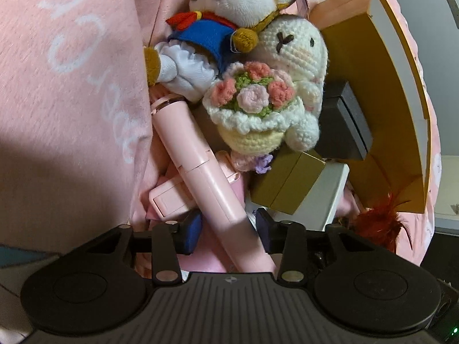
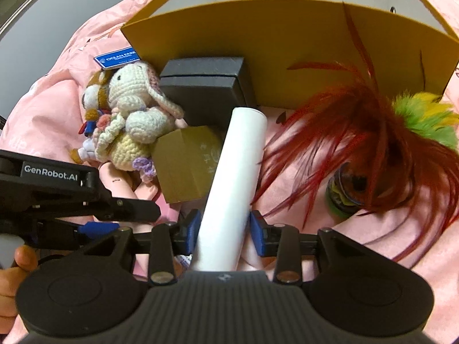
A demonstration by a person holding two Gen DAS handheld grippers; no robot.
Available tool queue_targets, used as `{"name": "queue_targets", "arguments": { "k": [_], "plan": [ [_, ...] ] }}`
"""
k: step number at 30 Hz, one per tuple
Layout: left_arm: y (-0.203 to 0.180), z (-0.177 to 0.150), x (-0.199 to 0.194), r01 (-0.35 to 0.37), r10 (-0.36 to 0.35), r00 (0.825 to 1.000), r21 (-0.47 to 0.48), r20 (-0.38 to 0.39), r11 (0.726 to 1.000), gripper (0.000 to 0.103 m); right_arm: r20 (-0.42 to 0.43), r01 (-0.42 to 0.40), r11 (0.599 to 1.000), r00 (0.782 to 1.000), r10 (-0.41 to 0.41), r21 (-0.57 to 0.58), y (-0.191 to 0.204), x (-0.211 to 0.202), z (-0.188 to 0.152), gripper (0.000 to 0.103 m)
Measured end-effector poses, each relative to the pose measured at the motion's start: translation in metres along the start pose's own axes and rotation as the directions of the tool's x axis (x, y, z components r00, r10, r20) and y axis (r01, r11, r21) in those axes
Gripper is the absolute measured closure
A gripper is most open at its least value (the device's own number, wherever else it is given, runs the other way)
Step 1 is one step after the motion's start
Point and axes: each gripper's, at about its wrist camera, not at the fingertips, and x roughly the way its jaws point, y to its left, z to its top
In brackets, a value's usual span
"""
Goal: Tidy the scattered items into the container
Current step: 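Hold the white box with the right gripper while the left lifts the pink stick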
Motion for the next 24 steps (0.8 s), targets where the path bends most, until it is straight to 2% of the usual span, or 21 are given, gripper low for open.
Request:
{"name": "queue_targets", "arguments": {
  "k": [5,10,19,24],
  "plan": [
    [0.003,-0.001,-0.004,0.007,-0.007,1.000,0.023,0.002,1.000,0.060,0.003,0.006,1.000,1.000,-0.006,0.015,-0.003,-0.008,-0.002,0.069],
    [0.000,-0.007,-0.009,0.024,-0.023,1.000,0.043,-0.013,0.999,0.064,0.023,-0.012,1.000,1.000,0.012,0.023,-0.002,-0.020,-0.006,0.070],
    [-0.010,-0.023,-0.027,0.049,-0.048,0.999,0.115,-0.011,0.992,0.066,0.108,-0.006,0.998,0.994,0.000,0.057,-0.002,-0.058,-0.018,0.070],
    [-0.013,-0.029,-0.041,0.059,-0.062,0.998,0.150,0.016,0.987,0.066,0.145,-0.007,0.998,0.989,-0.002,0.066,-0.003,-0.075,-0.026,0.070]
  ]
}}
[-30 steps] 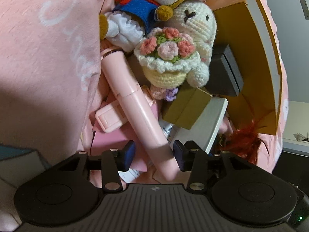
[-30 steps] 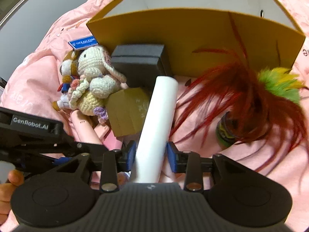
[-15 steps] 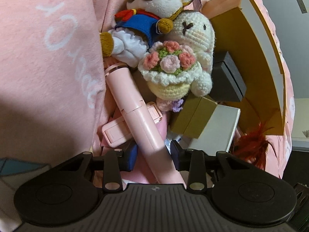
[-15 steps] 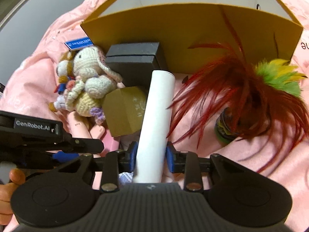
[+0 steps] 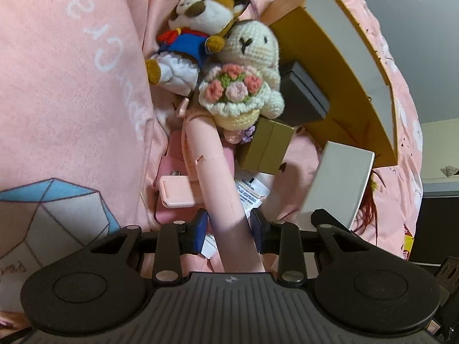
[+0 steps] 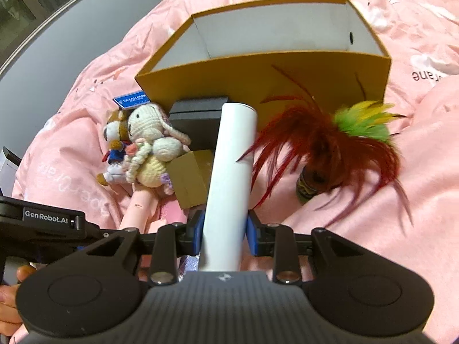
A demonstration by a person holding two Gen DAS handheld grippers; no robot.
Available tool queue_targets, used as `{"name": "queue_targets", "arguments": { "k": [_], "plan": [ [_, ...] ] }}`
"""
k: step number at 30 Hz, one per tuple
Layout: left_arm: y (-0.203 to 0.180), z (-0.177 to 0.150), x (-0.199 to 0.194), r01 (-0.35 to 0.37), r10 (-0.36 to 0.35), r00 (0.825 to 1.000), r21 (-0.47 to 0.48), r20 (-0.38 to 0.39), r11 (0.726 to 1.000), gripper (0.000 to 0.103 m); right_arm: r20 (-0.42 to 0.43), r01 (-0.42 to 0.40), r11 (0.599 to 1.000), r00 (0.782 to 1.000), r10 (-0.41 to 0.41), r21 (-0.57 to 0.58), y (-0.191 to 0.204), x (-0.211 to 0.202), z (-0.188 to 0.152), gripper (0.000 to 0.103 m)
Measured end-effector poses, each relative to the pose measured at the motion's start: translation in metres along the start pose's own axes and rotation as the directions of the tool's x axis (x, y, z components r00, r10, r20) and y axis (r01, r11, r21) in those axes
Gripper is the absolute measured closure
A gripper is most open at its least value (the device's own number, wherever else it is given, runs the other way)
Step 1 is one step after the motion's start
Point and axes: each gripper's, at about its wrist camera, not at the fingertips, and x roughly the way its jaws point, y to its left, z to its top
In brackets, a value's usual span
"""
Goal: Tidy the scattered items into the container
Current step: 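Hold the white box with the right gripper while the left lifts the pink stick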
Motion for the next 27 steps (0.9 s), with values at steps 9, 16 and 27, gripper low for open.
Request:
{"name": "queue_targets", "arguments": {
  "k": [9,16,27],
  "plan": [
    [0.027,0.000,-0.048,0.034,-0.036,0.998,0.045,0.056,0.998,0.067,0.056,0.014,1.000,0.998,-0.014,0.005,0.000,-0.024,-0.004,0.070],
    [0.032,-0.005,-0.065,0.030,-0.036,0.996,0.069,0.087,0.997,0.068,0.083,0.027,1.000,0.996,-0.025,-0.016,0.005,-0.033,-0.004,0.070],
    [0.039,-0.001,-0.088,0.065,-0.070,0.987,0.037,0.146,0.997,0.069,0.084,0.022,1.000,0.996,-0.021,-0.008,0.005,-0.033,-0.004,0.070]
  ]
}}
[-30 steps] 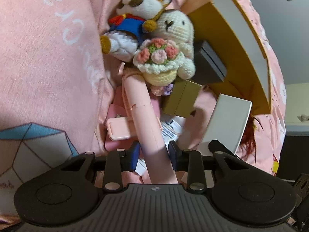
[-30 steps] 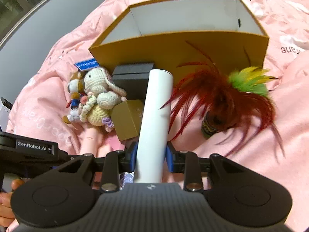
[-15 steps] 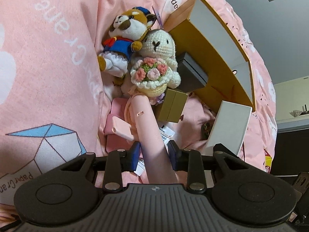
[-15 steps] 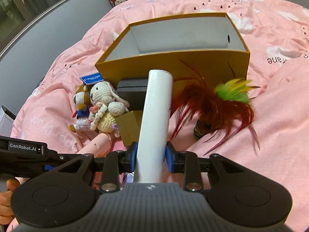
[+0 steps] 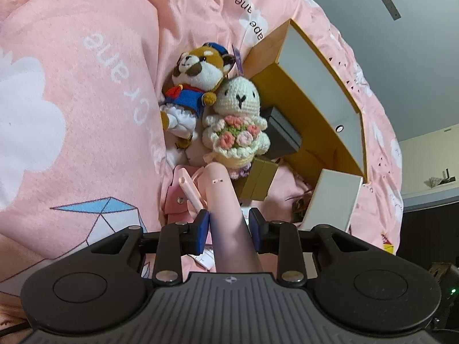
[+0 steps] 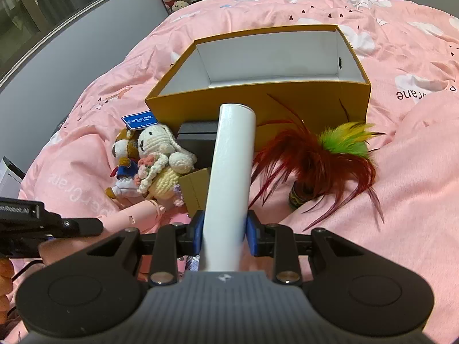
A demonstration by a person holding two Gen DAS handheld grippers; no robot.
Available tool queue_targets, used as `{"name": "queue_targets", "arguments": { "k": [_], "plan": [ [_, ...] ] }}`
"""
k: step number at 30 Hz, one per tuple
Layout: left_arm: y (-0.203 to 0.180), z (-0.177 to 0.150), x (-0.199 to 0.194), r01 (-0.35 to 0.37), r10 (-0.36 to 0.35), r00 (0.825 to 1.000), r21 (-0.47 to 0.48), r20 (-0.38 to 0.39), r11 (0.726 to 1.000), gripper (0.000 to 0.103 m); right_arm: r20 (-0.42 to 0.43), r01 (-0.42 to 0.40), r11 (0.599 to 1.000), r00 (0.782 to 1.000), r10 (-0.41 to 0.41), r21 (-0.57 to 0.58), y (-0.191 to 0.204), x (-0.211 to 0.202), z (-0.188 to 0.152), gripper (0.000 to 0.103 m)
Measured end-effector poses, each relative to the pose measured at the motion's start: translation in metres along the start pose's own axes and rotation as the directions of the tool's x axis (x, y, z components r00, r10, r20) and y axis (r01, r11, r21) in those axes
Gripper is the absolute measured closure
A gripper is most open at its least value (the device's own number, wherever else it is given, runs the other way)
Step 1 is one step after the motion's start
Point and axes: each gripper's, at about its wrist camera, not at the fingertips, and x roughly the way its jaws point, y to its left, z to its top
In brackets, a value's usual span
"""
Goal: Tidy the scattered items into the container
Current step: 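Hold the white box with the right gripper while the left lifts the pink stick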
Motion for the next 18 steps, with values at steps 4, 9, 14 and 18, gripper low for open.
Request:
{"name": "queue_targets", "arguments": {
  "k": [4,9,14,18],
  "plan": [
    [-0.005,-0.001,-0.005,0.015,-0.015,1.000,0.016,0.004,1.000,0.069,0.001,0.000,1.000,1.000,0.000,0.001,0.000,-0.001,0.000,0.070],
    [-0.015,-0.001,-0.016,0.038,-0.040,0.998,0.061,0.044,0.997,0.071,0.006,0.001,1.000,1.000,-0.001,-0.001,0.001,-0.002,0.001,0.070],
    [-0.024,0.000,-0.024,0.100,-0.107,0.993,0.104,0.059,0.990,0.073,0.013,0.000,1.000,1.000,0.000,-0.005,0.002,-0.004,0.002,0.071],
    [-0.028,0.000,-0.013,0.065,-0.070,0.997,0.148,0.026,0.987,0.073,0.013,-0.004,1.000,1.000,0.004,-0.007,0.003,-0.003,0.002,0.072]
  ]
}}
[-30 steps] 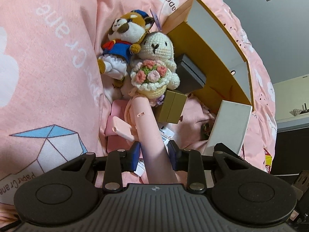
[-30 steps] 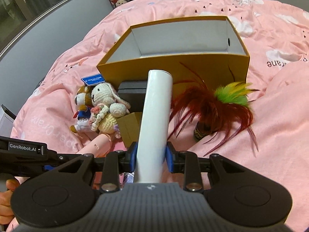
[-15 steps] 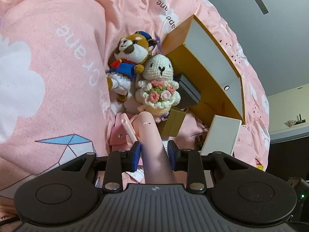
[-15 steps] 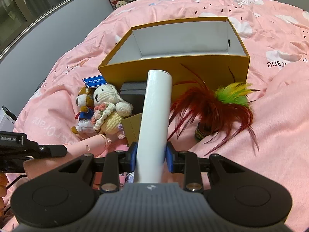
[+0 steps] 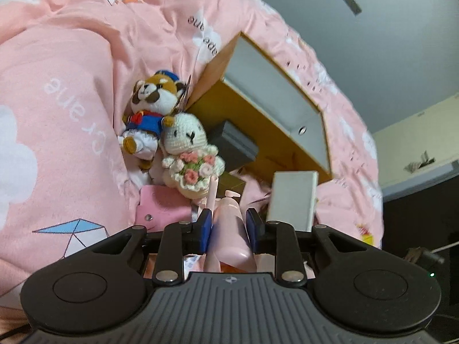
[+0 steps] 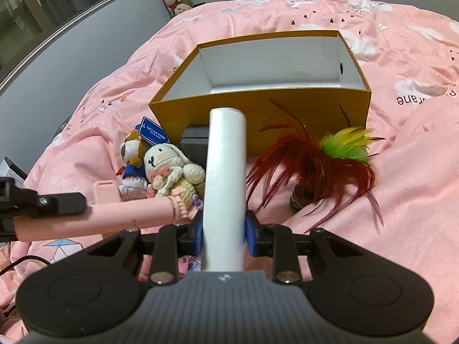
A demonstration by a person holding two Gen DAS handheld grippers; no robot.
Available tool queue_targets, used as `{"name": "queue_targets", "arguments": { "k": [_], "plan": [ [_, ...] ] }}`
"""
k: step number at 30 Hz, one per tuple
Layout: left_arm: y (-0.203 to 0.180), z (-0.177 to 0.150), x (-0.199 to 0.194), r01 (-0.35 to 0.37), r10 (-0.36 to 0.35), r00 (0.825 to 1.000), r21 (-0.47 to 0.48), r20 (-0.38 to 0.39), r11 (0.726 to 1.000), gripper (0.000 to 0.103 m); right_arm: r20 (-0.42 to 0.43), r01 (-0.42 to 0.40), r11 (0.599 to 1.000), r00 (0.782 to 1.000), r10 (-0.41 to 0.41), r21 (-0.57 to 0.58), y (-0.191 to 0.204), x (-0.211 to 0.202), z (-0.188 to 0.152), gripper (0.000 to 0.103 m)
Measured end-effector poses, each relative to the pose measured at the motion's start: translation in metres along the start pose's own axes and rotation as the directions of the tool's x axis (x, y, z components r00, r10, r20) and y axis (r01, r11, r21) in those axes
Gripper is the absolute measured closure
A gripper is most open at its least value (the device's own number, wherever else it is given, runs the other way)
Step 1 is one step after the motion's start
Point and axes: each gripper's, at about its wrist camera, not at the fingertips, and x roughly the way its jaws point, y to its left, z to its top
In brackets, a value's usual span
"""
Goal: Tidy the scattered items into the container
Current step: 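Hold the white box with the right gripper while the left lifts the pink stick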
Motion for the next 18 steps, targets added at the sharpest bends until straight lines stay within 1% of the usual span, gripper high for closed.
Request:
{"name": "queue_targets", "arguments": {
  "k": [3,5,7,8,10,11,13,17,18],
  "plan": [
    [-0.001,-0.003,0.015,-0.027,0.029,0.999,0.063,-0.033,0.998,0.073,-0.001,0.002,1.000,1.000,-0.002,0.008,-0.002,0.001,0.000,0.072],
    [-0.005,-0.004,0.023,-0.036,0.046,0.996,0.121,-0.075,0.992,0.073,-0.002,0.003,1.000,1.000,-0.003,0.011,-0.003,0.001,0.000,0.072],
    [-0.011,-0.005,0.029,-0.037,0.058,0.992,0.190,-0.110,0.981,0.073,-0.004,0.001,1.000,1.000,-0.001,0.007,-0.002,0.002,-0.001,0.072],
    [-0.015,-0.006,0.030,-0.039,0.070,0.990,0.239,-0.125,0.970,0.073,-0.007,-0.001,1.000,1.000,0.001,0.004,-0.002,0.003,-0.001,0.072],
    [-0.024,-0.009,0.033,-0.050,0.107,0.981,0.323,-0.160,0.945,0.073,-0.016,-0.004,1.000,1.000,0.004,0.001,-0.002,0.005,-0.002,0.072],
    [-0.026,-0.011,0.036,-0.058,0.131,0.974,0.357,-0.184,0.932,0.073,-0.021,-0.006,1.000,1.000,0.006,-0.001,-0.001,0.006,-0.003,0.072],
    [-0.026,-0.016,0.041,-0.075,0.176,0.959,0.401,-0.221,0.913,0.073,-0.031,-0.008,1.000,0.999,0.008,-0.005,0.000,0.008,-0.004,0.072],
    [-0.019,-0.022,0.046,-0.067,0.204,0.938,0.428,-0.281,0.901,0.073,-0.050,-0.015,1.000,0.999,0.015,-0.005,-0.001,0.012,-0.006,0.072],
    [-0.018,-0.023,0.047,-0.065,0.207,0.934,0.431,-0.293,0.900,0.070,-0.054,-0.014,1.000,0.998,0.014,-0.004,-0.001,0.013,-0.006,0.072]
  ]
}}
